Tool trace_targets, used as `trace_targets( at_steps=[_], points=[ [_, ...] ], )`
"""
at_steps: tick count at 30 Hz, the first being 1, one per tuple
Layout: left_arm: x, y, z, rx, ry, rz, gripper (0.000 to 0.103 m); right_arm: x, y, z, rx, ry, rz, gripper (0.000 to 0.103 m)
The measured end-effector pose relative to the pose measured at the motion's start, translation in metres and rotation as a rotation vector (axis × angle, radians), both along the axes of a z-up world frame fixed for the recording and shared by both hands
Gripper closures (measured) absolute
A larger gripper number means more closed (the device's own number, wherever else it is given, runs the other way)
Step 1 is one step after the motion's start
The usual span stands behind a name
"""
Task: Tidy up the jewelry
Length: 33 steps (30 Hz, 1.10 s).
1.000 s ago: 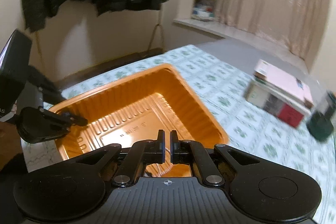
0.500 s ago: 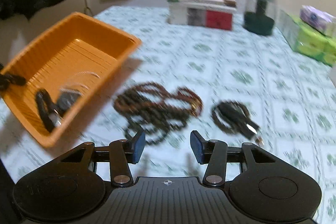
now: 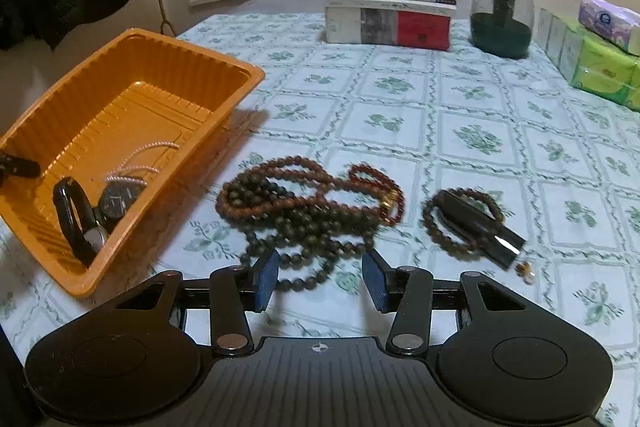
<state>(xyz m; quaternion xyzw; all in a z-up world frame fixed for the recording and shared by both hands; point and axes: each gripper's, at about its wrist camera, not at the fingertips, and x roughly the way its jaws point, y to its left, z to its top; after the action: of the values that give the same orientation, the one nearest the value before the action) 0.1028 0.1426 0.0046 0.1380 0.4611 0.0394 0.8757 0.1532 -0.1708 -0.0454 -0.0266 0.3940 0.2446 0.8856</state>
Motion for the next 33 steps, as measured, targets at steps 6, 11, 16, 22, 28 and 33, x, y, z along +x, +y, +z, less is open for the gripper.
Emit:
trace_targets(
  at_steps=[6,11,16,22,28,33],
  points=[
    [0.0,0.0,-0.001,0.002,0.002,-0.001,0.097,0.015,0.017,-0.007,0.002,-0.003,0.015,0.075],
    [0.001,0.0,0.0,0.003,0.003,0.0,0.097,0.023,0.028,-0.013,-0.046,-0.008,0.024,0.089],
    [0.001,0.0,0.0,0.002,0.002,0.0,0.097,0.014,0.025,-0.005,-0.097,-0.023,0.032,0.097],
    [0.002,-0.002,0.0,0.01,-0.001,-0.008,0.097,-0.009,0.012,0.038,-0.126,-0.145,0.047,0.097],
    [0.003,-0.003,0.001,0.016,-0.006,-0.015,0.097,-0.021,-0.002,0.098,-0.131,-0.298,0.057,0.097],
    [0.003,-0.002,0.001,0.019,-0.009,-0.019,0.097,-0.03,-0.006,0.144,-0.145,-0.421,0.081,0.097]
  ],
)
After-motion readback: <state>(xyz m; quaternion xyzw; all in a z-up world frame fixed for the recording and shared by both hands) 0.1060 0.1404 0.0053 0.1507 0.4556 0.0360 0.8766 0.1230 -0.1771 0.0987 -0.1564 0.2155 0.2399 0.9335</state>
